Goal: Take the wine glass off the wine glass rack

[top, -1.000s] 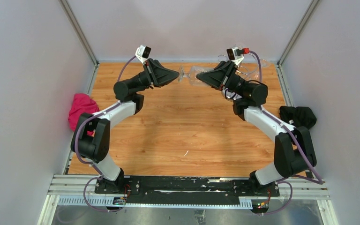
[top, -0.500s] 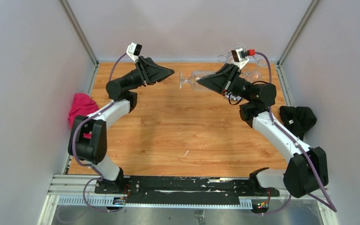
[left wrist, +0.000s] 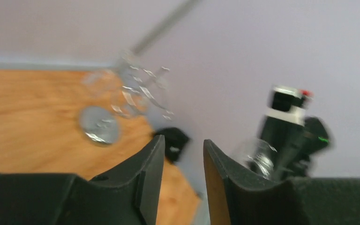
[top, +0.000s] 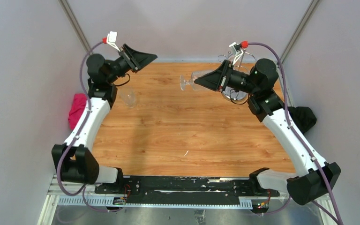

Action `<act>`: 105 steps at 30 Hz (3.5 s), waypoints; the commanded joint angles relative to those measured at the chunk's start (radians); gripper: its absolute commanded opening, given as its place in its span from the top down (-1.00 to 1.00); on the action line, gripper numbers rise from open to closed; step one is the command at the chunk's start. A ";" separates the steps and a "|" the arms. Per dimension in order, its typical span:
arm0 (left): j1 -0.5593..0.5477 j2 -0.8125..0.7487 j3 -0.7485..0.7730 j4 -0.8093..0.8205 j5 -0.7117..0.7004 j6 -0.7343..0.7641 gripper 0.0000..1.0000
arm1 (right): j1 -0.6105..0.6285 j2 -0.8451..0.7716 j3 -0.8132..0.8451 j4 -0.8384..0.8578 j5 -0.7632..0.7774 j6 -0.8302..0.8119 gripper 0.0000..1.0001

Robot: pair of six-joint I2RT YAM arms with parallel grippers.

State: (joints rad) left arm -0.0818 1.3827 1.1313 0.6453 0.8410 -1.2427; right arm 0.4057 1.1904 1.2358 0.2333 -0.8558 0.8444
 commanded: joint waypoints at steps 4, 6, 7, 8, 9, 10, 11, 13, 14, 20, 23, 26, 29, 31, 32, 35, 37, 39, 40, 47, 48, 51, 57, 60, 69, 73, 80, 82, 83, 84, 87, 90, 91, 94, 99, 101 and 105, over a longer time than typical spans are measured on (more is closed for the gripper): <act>0.000 -0.124 0.322 -1.206 -0.591 0.800 0.08 | 0.065 0.101 0.206 -0.420 0.104 -0.299 1.00; 0.001 -0.157 0.311 -1.244 -0.663 0.820 0.04 | 0.093 0.153 0.260 -0.508 0.136 -0.345 1.00; 0.001 -0.174 0.300 -1.251 -0.679 0.822 0.01 | 0.106 0.178 0.279 -0.532 0.148 -0.365 1.00; 0.001 -0.190 0.288 -1.252 -0.689 0.823 -0.02 | 0.118 0.205 0.299 -0.553 0.160 -0.378 1.00; 0.001 -0.204 0.280 -1.255 -0.698 0.824 -0.04 | 0.134 0.230 0.320 -0.580 0.176 -0.395 1.00; 0.001 -0.217 0.274 -1.259 -0.706 0.824 -0.11 | 0.148 0.258 0.344 -0.605 0.194 -0.414 1.00; 0.001 -0.225 0.275 -1.265 -0.715 0.827 -0.25 | 0.166 0.288 0.375 -0.641 0.214 -0.435 1.00; 0.001 -0.238 0.286 -1.287 -0.749 0.837 -0.32 | 0.199 0.360 0.445 -0.712 0.256 -0.479 1.00; 0.002 -0.241 0.292 -1.296 -0.768 0.846 -0.35 | 0.221 0.414 0.486 -0.750 0.275 -0.504 1.00; 0.003 -0.250 0.289 -1.314 -0.797 0.864 -0.40 | 0.318 0.616 0.691 -0.877 0.383 -0.588 1.00; 0.004 -0.254 0.282 -1.313 -0.798 0.866 -0.40 | 0.352 0.707 0.782 -0.935 0.449 -0.622 1.00; 0.005 -0.262 0.278 -1.309 -0.814 0.872 -0.41 | 0.379 0.802 0.880 -0.997 0.502 -0.653 1.00; 0.005 -0.273 0.272 -1.306 -0.830 0.880 -0.41 | 0.402 0.871 0.945 -1.024 0.545 -0.677 1.00; 0.005 -0.281 0.269 -1.304 -0.839 0.886 -0.42 | 0.420 0.920 0.993 -1.046 0.597 -0.699 1.00; 0.004 -0.285 0.266 -1.302 -0.839 0.889 -0.42 | 0.430 0.942 1.015 -1.059 0.621 -0.715 1.00; 0.004 -0.298 0.252 -1.294 -0.863 0.898 -0.42 | 0.462 1.003 1.073 -1.101 0.684 -0.752 1.00; 0.005 -0.306 0.243 -1.291 -0.881 0.906 -0.42 | 0.496 1.033 1.094 -1.113 0.732 -0.777 1.00; 0.005 -0.307 0.239 -1.290 -0.890 0.910 -0.44 | 0.525 1.047 1.104 -1.115 0.785 -0.806 1.00; 0.005 -0.307 0.237 -1.288 -0.889 0.910 -0.44 | 0.544 1.055 1.111 -1.118 0.802 -0.818 1.00; 0.005 -0.312 0.217 -1.268 -0.875 0.905 -0.45 | 0.562 1.122 1.140 -1.132 0.921 -0.839 1.00; 0.005 -0.315 0.209 -1.261 -0.873 0.904 -0.46 | 0.561 1.130 1.139 -1.132 0.939 -0.840 1.00; 0.005 -0.319 0.202 -1.253 -0.872 0.904 -0.46 | 0.559 1.155 1.144 -1.130 0.958 -0.873 1.00; 0.005 -0.315 0.193 -1.250 -0.876 0.904 -0.46 | 0.558 1.172 1.126 -1.085 0.910 -0.865 1.00; 0.005 -0.311 0.193 -1.250 -0.876 0.905 -0.46 | 0.554 1.189 1.140 -1.082 0.892 -0.865 1.00; 0.007 -0.311 0.191 -1.251 -0.884 0.909 -0.47 | 0.527 1.200 1.125 -1.071 0.871 -0.850 1.00; 0.006 -0.308 0.190 -1.250 -0.880 0.906 -0.48 | 0.521 1.210 1.122 -1.071 0.872 -0.851 1.00; 0.006 -0.311 0.193 -1.247 -0.872 0.902 -0.49 | 0.507 1.224 1.095 -1.072 0.817 -0.811 1.00; 0.007 -0.311 0.193 -1.245 -0.869 0.902 -0.50 | 0.506 1.225 1.089 -1.071 0.817 -0.811 1.00; 0.007 -0.310 0.193 -1.245 -0.868 0.901 -0.50 | 0.506 1.227 1.087 -1.070 0.819 -0.811 1.00; 0.006 -0.309 0.193 -1.245 -0.866 0.901 -0.51 | 0.505 1.227 1.086 -1.069 0.819 -0.810 1.00; 0.006 -0.306 0.193 -1.245 -0.862 0.901 -0.51 | 0.505 1.231 1.080 -1.069 0.816 -0.806 1.00; 0.006 -0.305 0.193 -1.245 -0.858 0.899 -0.51 | 0.505 1.234 1.070 -1.069 0.812 -0.804 1.00; 0.005 -0.306 0.193 -1.244 -0.858 0.899 -0.51 | 0.504 1.233 1.067 -1.069 0.812 -0.803 1.00; 0.006 -0.303 0.193 -1.243 -0.858 0.899 -0.52 | 0.504 1.233 1.062 -1.065 0.807 -0.801 1.00; 0.007 -0.299 0.193 -1.244 -0.858 0.901 -0.54 | 0.504 1.233 1.061 -1.069 0.805 -0.797 1.00; 0.007 -0.296 0.193 -1.244 -0.858 0.900 -0.55 | 0.504 1.232 1.062 -1.071 0.810 -0.793 1.00; 0.007 -0.294 0.192 -1.243 -0.856 0.898 -0.56 | 0.504 1.226 1.062 -1.078 0.817 -0.792 0.84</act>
State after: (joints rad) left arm -0.0807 1.0847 1.3289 -0.6224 -0.0219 -0.3485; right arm 0.9180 2.4069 2.3043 -0.8467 -0.0444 0.0380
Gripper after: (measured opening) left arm 0.778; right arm 0.263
